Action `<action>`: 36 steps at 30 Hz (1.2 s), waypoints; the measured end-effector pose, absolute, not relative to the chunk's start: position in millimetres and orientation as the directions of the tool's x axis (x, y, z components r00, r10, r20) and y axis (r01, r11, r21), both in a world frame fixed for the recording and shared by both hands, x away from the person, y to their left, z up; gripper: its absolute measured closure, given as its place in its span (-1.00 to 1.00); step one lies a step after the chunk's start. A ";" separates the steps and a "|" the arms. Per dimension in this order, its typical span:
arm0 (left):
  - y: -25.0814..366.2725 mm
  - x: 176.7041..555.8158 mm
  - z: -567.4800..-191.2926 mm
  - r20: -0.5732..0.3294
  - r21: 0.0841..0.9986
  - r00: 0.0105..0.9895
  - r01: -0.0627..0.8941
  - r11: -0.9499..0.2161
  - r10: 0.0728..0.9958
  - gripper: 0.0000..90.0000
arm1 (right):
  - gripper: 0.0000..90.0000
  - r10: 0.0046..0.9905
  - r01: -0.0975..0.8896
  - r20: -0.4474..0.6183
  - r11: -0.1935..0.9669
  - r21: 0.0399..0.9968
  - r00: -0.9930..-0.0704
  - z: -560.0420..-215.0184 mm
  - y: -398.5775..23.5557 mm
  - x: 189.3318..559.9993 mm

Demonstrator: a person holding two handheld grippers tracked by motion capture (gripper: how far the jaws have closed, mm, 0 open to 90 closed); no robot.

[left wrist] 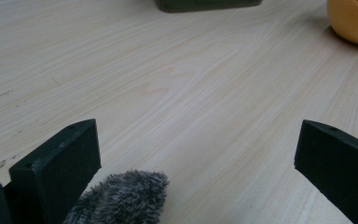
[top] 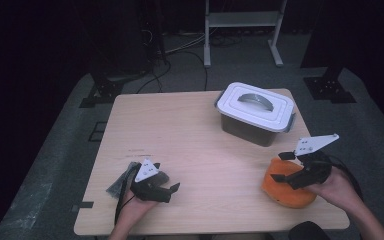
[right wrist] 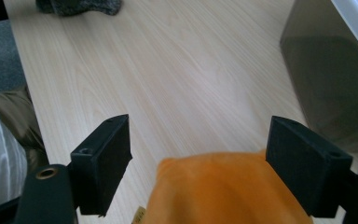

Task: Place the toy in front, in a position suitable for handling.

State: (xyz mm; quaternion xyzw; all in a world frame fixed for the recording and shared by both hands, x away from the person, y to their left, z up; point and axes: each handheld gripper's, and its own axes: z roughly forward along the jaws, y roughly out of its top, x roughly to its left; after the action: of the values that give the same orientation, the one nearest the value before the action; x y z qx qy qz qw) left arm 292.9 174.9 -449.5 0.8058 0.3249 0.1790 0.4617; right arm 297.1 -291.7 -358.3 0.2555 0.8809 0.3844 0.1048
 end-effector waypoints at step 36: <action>176.6 293.5 -450.1 -0.019 0.859 0.717 0.369 -0.355 0.697 -1.00 | 0.24 0.605 0.410 -0.009 0.550 0.728 -0.796 -415.8 -334.1 282.4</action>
State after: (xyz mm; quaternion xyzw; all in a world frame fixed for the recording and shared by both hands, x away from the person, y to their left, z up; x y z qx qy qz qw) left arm 293.5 176.6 -450.1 0.8036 0.3316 0.1782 0.4610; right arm 282.4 -334.1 -415.8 0.2917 0.8705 0.3743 0.1303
